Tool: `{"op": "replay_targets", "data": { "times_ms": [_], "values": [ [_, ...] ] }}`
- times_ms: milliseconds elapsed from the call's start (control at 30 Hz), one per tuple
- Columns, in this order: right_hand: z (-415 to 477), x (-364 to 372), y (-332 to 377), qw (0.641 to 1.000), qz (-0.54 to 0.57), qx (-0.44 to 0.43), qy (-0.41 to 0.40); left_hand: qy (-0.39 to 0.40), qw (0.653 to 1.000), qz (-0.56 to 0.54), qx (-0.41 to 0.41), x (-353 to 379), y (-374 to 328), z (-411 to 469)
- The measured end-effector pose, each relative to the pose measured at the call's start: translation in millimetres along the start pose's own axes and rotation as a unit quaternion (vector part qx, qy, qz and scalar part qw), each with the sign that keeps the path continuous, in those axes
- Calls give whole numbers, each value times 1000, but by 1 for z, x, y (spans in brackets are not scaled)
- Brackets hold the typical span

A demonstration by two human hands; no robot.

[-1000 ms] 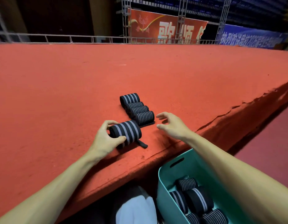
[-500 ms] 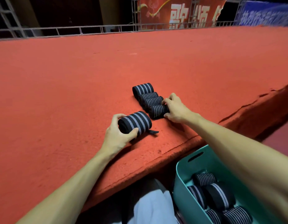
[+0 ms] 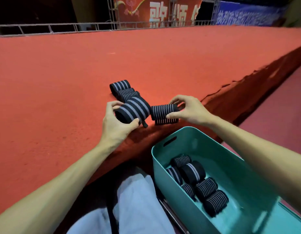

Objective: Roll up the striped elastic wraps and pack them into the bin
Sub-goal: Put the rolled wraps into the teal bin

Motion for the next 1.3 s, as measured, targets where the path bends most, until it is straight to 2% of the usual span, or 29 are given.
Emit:
{"op": "replay_targets", "data": {
  "times_ms": [33, 167, 233, 300, 433, 567, 667, 767, 900, 967, 1033, 1100, 1167, 1233, 1300],
  "values": [
    [-15, -9, -6, 1000, 13, 21, -2, -8, 999, -28, 20, 3, -15, -15],
    [-85, -33, -37, 994, 52, 95, 21, 87, 992, -70, 66, 43, -46, -56],
    [-120, -32, -56, 986, 74, 135, 64, 130, 988, -62, 56, 69, -48, -70],
    [-154, -25, -79, 975, 44, 169, 137, 168, 983, -55, 57, 91, -47, -86],
    [-207, 2, -120, 926, -38, 223, 302, 216, 975, -44, 34, 133, -38, -108],
    [-235, 25, -140, 856, -121, 244, 439, 241, 970, -35, 18, 158, -28, -120],
    [-243, 41, -152, 819, -160, 247, 493, 252, 967, -34, -3, 168, -19, -122],
    [-247, 52, -159, 806, -182, 245, 508, 261, 965, -31, -11, 174, -13, -121],
    [-248, 55, -163, 808, -205, 239, 499, 274, 961, -25, -6, 176, -16, -118],
    [-239, 46, -160, 834, -201, 226, 461, 274, 961, -20, -3, 175, -18, -115],
    [-222, 31, -149, 885, -168, 211, 380, 263, 965, -21, -3, 170, -18, -111],
    [-205, 13, -131, 941, -63, 214, 255, 248, 968, -26, -5, 165, -18, -106],
    [-188, -1, -117, 966, 56, 225, 111, 244, 969, -26, -5, 160, -18, -103],
    [-172, -6, -104, 959, 158, 231, 32, 250, 968, -29, -8, 156, -17, -103],
    [-160, 3, -88, 933, 271, 230, 48, 256, 966, -37, -20, 153, -17, -104]
  ]
}}
Point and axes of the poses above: each hand's wrist, its own z-axis towards the middle knuckle, its own x-axis out of the palm, y = z × x, the point moved 6 cm from there along z, towards the middle knuckle, and after that the axes turned 10 degrees about -x, right-handed, at the moved point
